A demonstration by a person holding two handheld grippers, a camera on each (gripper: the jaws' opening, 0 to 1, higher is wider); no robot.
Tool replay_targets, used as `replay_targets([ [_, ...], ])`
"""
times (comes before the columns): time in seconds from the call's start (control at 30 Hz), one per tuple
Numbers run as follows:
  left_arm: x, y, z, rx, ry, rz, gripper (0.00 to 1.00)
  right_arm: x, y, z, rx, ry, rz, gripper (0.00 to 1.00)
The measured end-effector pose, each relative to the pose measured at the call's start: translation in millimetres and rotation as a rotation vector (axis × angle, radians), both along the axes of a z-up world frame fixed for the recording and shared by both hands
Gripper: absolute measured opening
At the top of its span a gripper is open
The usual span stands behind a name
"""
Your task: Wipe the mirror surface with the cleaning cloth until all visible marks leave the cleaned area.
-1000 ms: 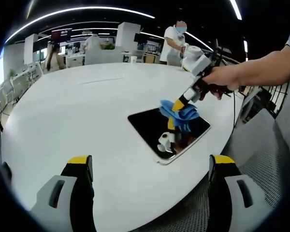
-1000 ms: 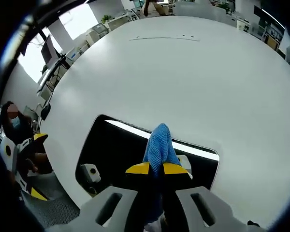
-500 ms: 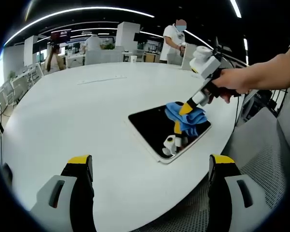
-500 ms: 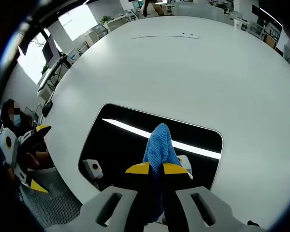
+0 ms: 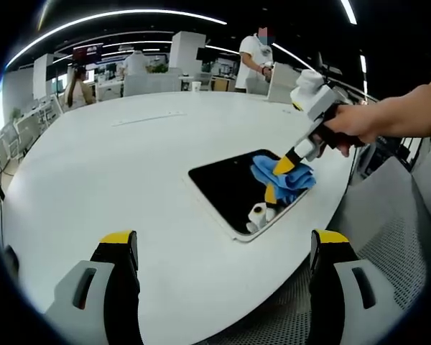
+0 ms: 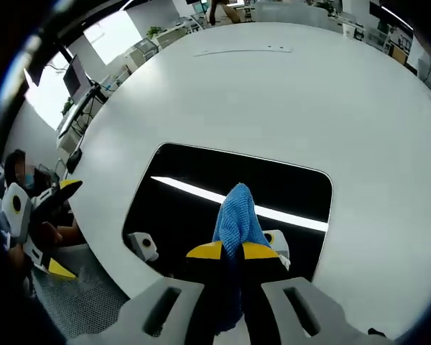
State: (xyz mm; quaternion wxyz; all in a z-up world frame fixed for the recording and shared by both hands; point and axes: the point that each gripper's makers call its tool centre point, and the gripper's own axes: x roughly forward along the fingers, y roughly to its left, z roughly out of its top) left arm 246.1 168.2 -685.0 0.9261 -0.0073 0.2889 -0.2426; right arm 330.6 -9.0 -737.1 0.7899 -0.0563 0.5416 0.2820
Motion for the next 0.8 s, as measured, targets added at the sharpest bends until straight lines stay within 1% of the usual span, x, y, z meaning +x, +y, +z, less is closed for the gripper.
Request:
replay_targets([
  [0.2,1.6,1.8,0.7,0.009,-0.01,0.005,0.99,-8.7,-2.5,-0.5,0.01,-0.001,0.003,0.02],
  [0.3,0.6,0.6,-1.0,0.007,-0.001,-0.001,0.99,-12.7,-3.1,-0.1,0.013,0.0,0.003,0.02],
  [0.47,0.1,-1.1,-0.2,0.0,-0.003,-0.004,0.99,-20.7,-6.0,-0.6,0.018,0.001,0.007,0.02],
  [0.57,0.8,-0.7,1.8,-0.008,-0.01,0.004,0.99,-27.6,-7.7,0.8,0.025,0.011,-0.009,0.02],
  [0.8,0.6,-1.2,3.7,-0.011,-0.014,0.007,0.99,-34.1,-8.3,-0.2,0.036,0.007,-0.011,0.02],
])
